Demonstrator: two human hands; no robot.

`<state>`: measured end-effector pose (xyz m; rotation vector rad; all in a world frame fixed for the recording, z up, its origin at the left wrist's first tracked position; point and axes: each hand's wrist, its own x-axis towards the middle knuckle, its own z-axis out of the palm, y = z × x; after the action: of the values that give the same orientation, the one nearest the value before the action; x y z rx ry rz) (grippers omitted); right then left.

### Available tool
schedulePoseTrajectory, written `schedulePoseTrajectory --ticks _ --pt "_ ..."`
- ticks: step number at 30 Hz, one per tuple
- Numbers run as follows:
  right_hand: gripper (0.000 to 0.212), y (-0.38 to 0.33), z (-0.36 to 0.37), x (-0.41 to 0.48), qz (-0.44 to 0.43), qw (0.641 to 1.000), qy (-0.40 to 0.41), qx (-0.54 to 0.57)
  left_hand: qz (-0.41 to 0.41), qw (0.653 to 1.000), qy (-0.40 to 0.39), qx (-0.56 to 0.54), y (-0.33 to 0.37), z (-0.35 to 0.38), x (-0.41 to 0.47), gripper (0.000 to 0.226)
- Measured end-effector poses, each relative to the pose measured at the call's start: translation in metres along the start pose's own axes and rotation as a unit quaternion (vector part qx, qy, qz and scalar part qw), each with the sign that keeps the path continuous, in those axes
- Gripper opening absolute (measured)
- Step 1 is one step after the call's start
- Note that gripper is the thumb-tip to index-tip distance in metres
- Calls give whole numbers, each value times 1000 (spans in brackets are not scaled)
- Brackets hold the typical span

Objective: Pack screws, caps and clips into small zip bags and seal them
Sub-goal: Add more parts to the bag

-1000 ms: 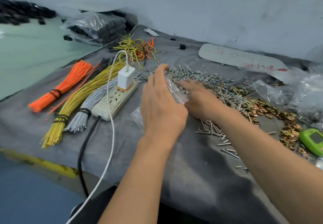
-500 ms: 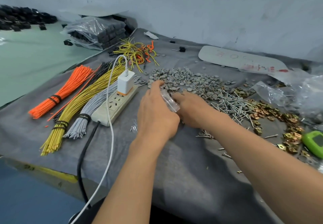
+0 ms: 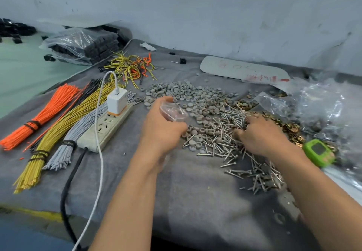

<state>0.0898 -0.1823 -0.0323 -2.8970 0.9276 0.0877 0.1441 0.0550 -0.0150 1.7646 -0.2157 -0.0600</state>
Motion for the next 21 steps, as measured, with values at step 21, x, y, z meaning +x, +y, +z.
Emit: schedulePoseTrajectory --ticks 21 --pt "58 71 -7 -20 -89 992 -45 72 67 985 118 107 7 34 -17 60"
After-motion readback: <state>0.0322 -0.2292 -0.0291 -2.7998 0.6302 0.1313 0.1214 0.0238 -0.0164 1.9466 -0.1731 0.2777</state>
